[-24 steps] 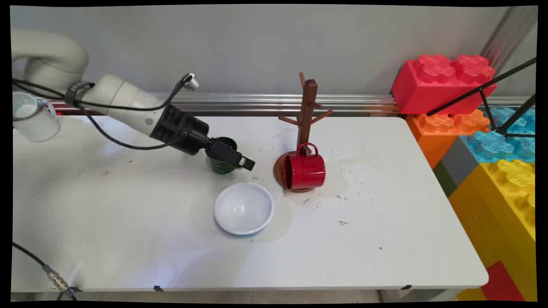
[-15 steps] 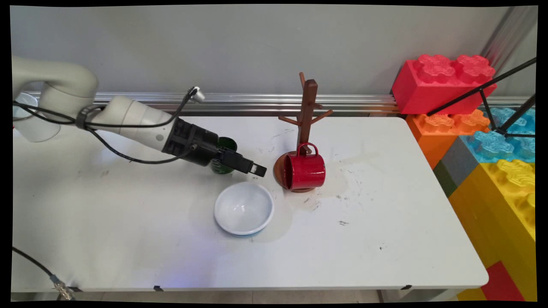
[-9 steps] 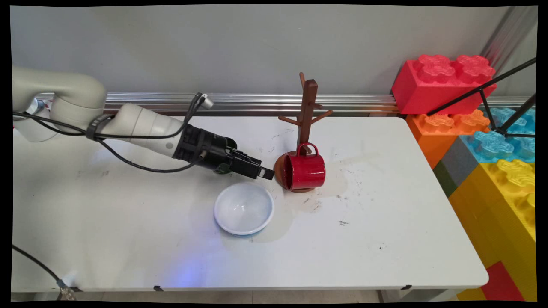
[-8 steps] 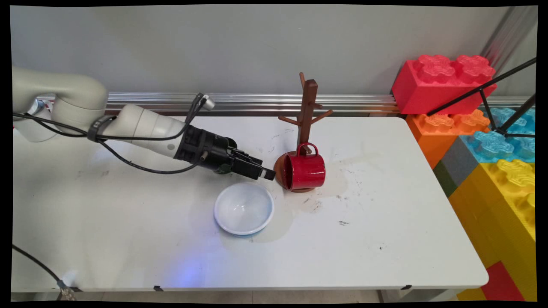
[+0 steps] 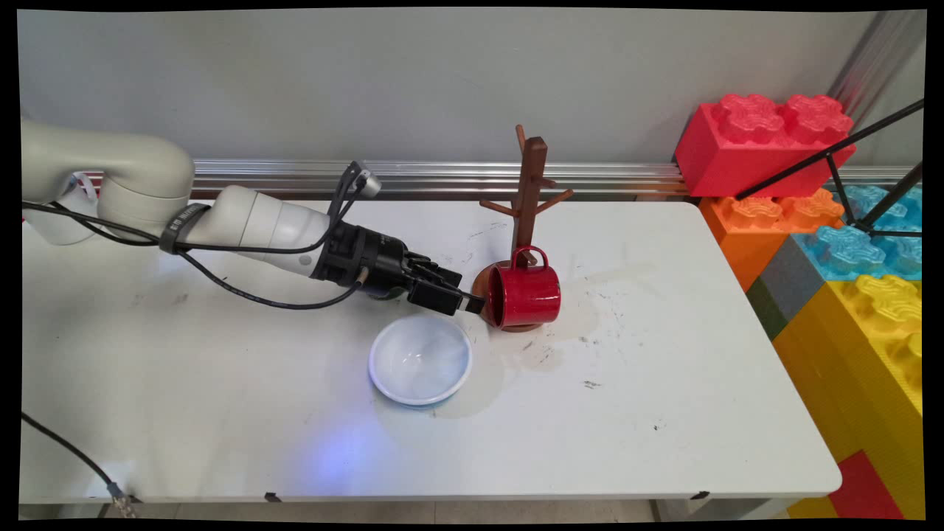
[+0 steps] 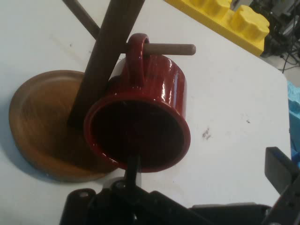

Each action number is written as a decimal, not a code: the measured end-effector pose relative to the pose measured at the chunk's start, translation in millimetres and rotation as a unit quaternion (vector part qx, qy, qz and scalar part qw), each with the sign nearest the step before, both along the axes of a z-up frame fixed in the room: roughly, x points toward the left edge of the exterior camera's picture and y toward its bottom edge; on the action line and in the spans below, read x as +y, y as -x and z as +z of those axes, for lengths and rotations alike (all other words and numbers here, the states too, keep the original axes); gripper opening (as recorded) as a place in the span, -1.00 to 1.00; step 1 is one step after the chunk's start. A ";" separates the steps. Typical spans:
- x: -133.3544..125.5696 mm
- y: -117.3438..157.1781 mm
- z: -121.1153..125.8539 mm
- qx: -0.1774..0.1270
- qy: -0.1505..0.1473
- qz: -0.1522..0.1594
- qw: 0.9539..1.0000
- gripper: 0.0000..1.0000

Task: Pick up the red mug from the rack

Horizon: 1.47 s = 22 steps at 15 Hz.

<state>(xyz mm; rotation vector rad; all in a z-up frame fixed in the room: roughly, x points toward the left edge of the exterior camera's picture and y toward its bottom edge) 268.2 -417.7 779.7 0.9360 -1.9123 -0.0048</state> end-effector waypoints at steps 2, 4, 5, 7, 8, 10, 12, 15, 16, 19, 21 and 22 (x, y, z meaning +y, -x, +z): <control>-0.8 3.0 -0.8 -0.005 0.009 -0.003 1.000 1.00; -2.1 5.1 -1.8 -0.011 0.016 -0.005 1.000 1.00; -3.0 6.6 -2.6 -0.013 0.019 -0.006 1.000 1.00; -4.8 9.0 -4.0 -0.018 0.026 -0.007 0.999 1.00; -6.1 10.7 -5.2 -0.020 0.029 -0.008 0.999 1.00; -8.7 13.8 -7.3 -0.024 0.035 -0.009 0.999 1.00; -10.5 15.9 -9.1 -0.027 0.038 -0.010 0.999 1.00; -12.5 18.2 -12.5 -0.031 0.039 -0.010 0.999 1.00; -13.3 19.2 -14.1 -0.032 0.039 -0.010 0.999 1.00; -15.1 21.5 -17.7 -0.033 0.038 -0.010 0.999 1.00; -16.9 24.5 -20.9 -0.031 0.036 -0.010 0.999 1.00; -17.7 26.0 -22.6 -0.029 0.035 -0.009 0.999 1.00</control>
